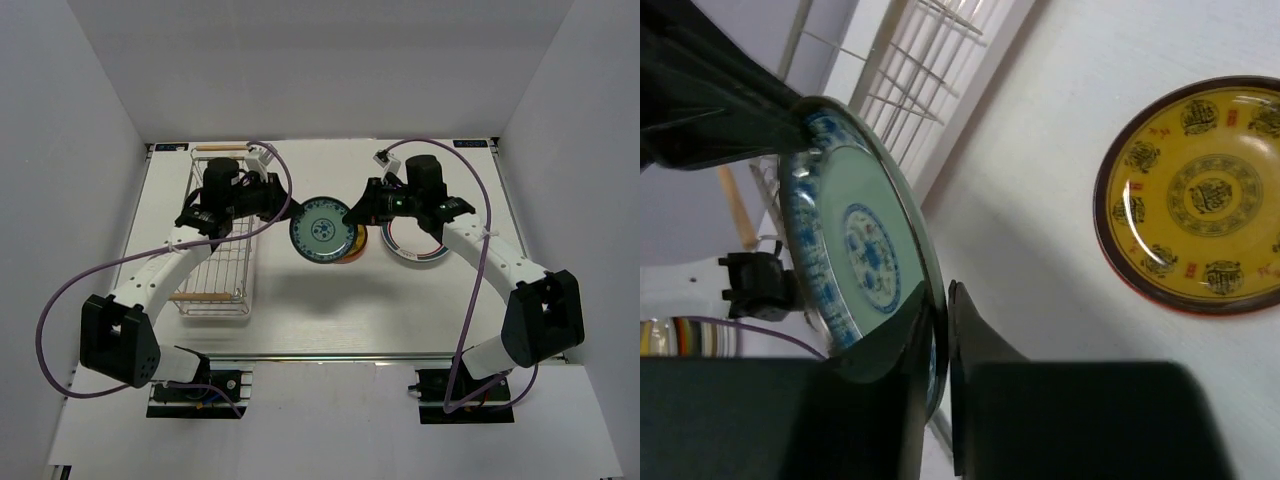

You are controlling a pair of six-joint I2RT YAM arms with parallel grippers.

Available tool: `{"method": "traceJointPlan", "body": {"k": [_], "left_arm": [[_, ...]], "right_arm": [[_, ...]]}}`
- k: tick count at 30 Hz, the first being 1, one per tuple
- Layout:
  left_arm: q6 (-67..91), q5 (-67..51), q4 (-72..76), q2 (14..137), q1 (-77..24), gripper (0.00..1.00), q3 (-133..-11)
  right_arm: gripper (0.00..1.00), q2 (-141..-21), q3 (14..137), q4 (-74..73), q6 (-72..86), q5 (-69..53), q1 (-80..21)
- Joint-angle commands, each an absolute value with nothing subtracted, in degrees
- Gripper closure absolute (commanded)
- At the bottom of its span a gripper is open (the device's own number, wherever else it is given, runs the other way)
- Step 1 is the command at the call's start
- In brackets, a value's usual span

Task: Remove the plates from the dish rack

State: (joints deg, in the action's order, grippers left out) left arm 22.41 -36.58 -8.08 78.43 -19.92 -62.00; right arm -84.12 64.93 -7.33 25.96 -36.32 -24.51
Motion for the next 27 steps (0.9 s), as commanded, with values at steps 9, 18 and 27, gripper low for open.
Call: {"method": "traceJointPlan", "body": {"k": [9, 18, 27], "left_arm": [[20.4, -22.6, -19.9, 79.8, -21.4, 0.03, -70.6], [27.2, 7.3, -33.9, 76.6, -20.9, 0.02, -75.1], [29.2, 16.5, -39.5, 71.5, -20.9, 0.02, -72.7]], "right_arm": [[1.0, -83.3, 66.7, -8.6, 25.8, -32.0, -24.1], [1.0, -88.6, 68.5, -13.4, 25.6, -21.1, -23.0], [1.0, -101.0, 74.4, -14.7, 24.3, -17.3, -22.9]]}}
